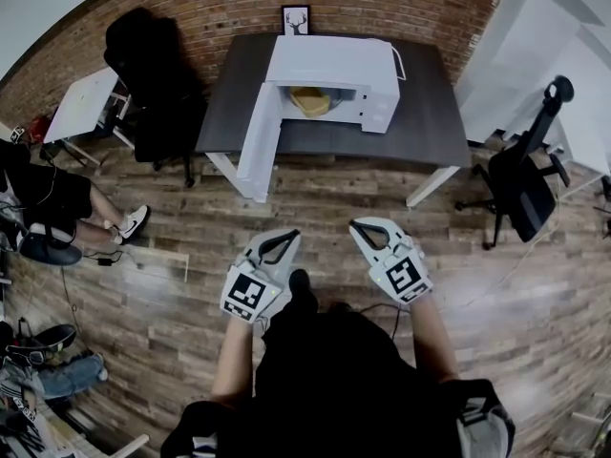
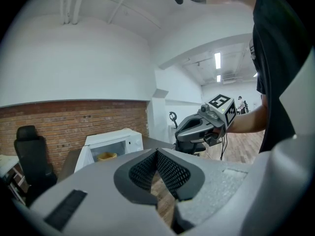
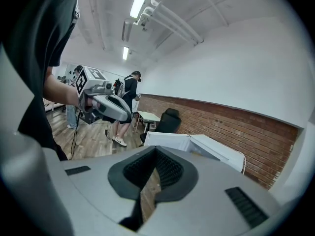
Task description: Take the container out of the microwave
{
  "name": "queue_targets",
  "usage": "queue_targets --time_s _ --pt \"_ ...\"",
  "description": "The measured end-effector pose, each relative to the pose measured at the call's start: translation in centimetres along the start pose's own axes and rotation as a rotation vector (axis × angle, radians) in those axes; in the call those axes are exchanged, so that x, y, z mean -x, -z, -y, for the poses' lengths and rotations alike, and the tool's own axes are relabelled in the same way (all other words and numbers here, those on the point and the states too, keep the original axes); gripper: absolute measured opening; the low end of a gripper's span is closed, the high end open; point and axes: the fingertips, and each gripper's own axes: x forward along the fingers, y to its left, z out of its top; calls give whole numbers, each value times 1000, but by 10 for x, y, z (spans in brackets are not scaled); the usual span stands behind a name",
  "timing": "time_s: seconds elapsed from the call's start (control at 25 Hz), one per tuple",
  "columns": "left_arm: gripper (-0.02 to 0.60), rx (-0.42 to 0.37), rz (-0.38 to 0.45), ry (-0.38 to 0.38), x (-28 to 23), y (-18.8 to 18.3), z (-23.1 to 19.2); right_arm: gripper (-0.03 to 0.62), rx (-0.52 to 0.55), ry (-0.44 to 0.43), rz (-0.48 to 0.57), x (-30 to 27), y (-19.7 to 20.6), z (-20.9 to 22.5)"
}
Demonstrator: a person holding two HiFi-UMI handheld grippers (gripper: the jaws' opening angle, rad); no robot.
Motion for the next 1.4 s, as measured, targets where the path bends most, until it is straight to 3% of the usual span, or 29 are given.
queue_targets --time_s 0.84,1.16,1.4 --pt "3 -5 16 83 -33 0 -140 -2 -32 83 -36 -127 -17 58" --pt "3 -17 19 127 -36 4 -165 -2 -59 131 -52 -150 -12 63" --pt "3 1 11 119 -31 9 -172 -2 -54 118 -71 -156 -9 61"
